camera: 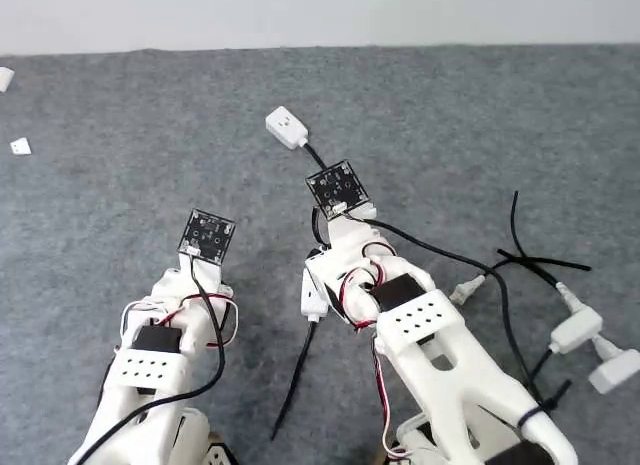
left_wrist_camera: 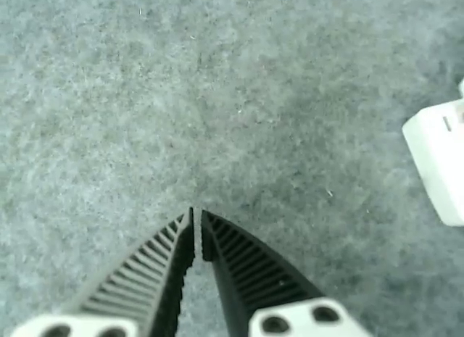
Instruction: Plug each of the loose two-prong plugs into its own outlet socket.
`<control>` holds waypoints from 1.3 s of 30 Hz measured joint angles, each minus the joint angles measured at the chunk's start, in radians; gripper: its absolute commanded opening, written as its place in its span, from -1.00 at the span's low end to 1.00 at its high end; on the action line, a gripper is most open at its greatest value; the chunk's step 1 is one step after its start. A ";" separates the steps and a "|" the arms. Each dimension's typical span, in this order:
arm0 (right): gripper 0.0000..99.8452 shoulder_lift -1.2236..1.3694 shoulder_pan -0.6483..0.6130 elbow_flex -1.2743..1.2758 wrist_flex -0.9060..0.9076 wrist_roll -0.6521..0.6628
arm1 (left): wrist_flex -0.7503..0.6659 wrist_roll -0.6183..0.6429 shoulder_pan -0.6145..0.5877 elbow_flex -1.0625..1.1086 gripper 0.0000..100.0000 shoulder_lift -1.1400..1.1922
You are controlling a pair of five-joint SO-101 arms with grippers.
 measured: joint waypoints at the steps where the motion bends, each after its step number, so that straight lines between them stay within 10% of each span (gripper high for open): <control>1: -0.98 0.008 -0.002 -0.008 0.000 0.003 | 0.000 0.000 0.000 0.000 -0.97 0.000; 39: -0.98 0.041 -0.055 0.006 0.071 0.008 | 0.000 -0.002 -0.002 0.000 -0.97 0.000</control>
